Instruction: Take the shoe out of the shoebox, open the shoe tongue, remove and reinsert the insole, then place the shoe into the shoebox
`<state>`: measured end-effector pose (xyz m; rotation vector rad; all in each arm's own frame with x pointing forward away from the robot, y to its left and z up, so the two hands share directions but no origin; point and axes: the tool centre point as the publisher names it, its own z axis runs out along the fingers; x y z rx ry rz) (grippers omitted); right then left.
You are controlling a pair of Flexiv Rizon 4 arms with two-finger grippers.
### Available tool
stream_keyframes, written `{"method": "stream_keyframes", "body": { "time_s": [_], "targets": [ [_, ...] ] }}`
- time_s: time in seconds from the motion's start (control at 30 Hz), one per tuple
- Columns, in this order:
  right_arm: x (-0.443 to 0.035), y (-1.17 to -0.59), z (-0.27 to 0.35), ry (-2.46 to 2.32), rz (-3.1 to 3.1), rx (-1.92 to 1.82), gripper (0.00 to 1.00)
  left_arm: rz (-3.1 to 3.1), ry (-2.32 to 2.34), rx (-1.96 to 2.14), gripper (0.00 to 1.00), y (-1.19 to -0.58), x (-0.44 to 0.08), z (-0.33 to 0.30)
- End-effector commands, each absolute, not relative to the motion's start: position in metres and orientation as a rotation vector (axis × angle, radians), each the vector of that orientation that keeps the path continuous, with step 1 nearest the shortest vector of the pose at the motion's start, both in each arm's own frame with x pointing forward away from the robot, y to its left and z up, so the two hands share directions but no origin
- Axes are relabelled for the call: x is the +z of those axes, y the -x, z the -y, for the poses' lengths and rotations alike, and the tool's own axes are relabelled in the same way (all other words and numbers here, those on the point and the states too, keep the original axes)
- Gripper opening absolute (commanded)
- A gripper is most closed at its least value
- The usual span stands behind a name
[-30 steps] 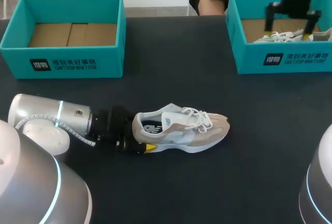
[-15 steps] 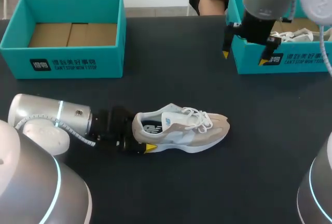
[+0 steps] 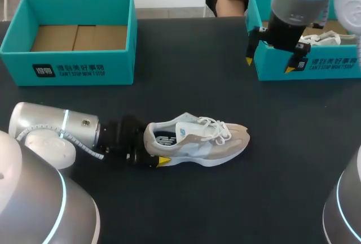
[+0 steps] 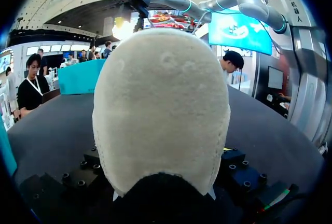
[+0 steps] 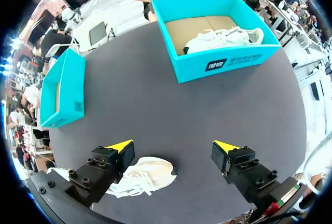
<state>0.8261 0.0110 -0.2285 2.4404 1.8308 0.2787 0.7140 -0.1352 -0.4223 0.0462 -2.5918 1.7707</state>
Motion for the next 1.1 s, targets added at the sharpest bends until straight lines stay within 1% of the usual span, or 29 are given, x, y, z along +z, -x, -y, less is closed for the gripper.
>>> {"method": "stream_keyframes", "body": {
  "time_s": [0.03, 0.27, 0.6, 0.67, 0.8, 1.1],
  "targets": [
    [-0.232, -0.813, -0.03, -2.455, -1.787, 0.273, 1.0, 2.593, -0.047, 1.769, 0.0, -0.714, -0.427, 0.136],
    [-0.254, -0.776, -0.102, -2.506, -1.744, 0.138, 1.0, 2.593, -0.047, 1.769, 0.0, -0.714, -0.427, 0.136],
    [-0.274, -0.734, -0.188, -2.623, -1.597, 0.09, 1.0, 2.593, -0.047, 1.769, 0.0, -0.714, -0.427, 0.136],
    [-0.282, -0.725, -0.203, -2.656, -1.571, 0.122, 1.0, 2.593, -0.047, 1.769, 0.0, -0.714, -0.427, 0.136],
    [-0.303, -0.711, -0.236, -2.683, -1.498, 0.036, 1.0, 2.593, -0.047, 1.769, 0.0, -0.714, -0.427, 0.136],
    [-0.303, -0.711, -0.236, -2.683, -1.498, 0.036, 1.0, 2.593, -0.047, 1.769, 0.0, -0.714, -0.427, 0.136]
  ]
}}
